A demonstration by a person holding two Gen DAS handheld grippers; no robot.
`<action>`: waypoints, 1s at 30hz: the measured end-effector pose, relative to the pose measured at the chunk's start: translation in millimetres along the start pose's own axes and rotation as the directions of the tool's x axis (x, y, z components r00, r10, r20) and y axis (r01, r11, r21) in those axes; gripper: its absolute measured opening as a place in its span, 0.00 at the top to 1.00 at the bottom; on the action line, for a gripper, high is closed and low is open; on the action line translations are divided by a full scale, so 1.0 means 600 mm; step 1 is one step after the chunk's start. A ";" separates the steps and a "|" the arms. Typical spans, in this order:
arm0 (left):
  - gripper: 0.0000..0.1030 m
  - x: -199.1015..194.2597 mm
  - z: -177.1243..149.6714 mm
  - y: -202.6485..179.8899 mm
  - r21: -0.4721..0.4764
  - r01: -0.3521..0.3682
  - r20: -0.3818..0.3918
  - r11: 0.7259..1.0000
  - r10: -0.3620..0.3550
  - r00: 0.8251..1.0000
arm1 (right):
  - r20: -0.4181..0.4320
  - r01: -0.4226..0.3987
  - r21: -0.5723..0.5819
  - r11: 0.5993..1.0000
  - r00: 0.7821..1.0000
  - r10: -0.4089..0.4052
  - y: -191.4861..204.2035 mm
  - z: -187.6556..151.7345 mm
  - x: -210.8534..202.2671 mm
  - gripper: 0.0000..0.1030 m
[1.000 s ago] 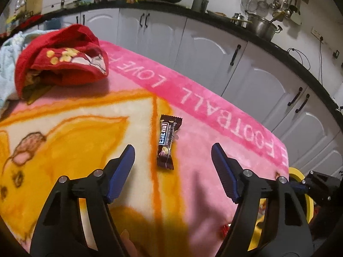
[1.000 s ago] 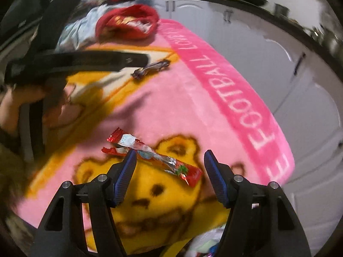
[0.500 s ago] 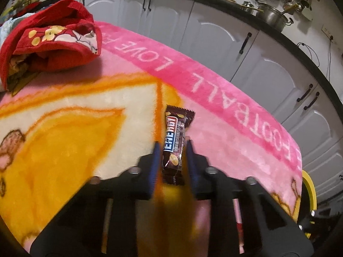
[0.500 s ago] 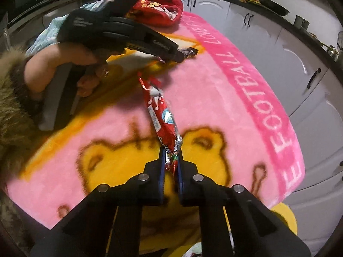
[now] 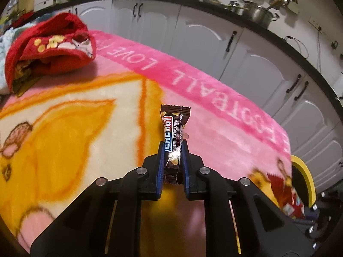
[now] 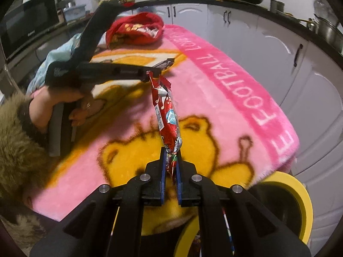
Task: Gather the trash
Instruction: 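Carry the chocolate bar and red wrapper over the yellow bin with both tools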
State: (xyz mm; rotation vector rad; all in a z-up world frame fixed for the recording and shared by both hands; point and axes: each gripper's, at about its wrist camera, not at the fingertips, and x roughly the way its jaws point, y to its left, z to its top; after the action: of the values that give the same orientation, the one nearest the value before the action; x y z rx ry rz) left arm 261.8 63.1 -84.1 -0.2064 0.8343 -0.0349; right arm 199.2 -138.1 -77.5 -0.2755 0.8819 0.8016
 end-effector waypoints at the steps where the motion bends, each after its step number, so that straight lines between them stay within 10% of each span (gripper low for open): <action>1: 0.91 -0.008 -0.003 -0.009 0.007 0.007 0.008 1.000 -0.007 1.000 | 0.007 0.005 0.006 1.000 1.000 -0.005 -0.004 -0.002 -0.008 0.93; 30: 0.91 -0.135 -0.078 -0.248 0.235 0.157 0.127 0.959 -0.190 0.974 | 0.153 0.145 0.264 0.954 0.970 -0.190 -0.122 -0.125 -0.209 0.93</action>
State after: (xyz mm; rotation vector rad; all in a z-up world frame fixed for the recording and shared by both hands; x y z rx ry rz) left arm 180.1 -81.4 -26.2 -0.0683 0.6559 -0.2752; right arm 161.5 -291.5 -34.3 -0.0529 0.7709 0.5396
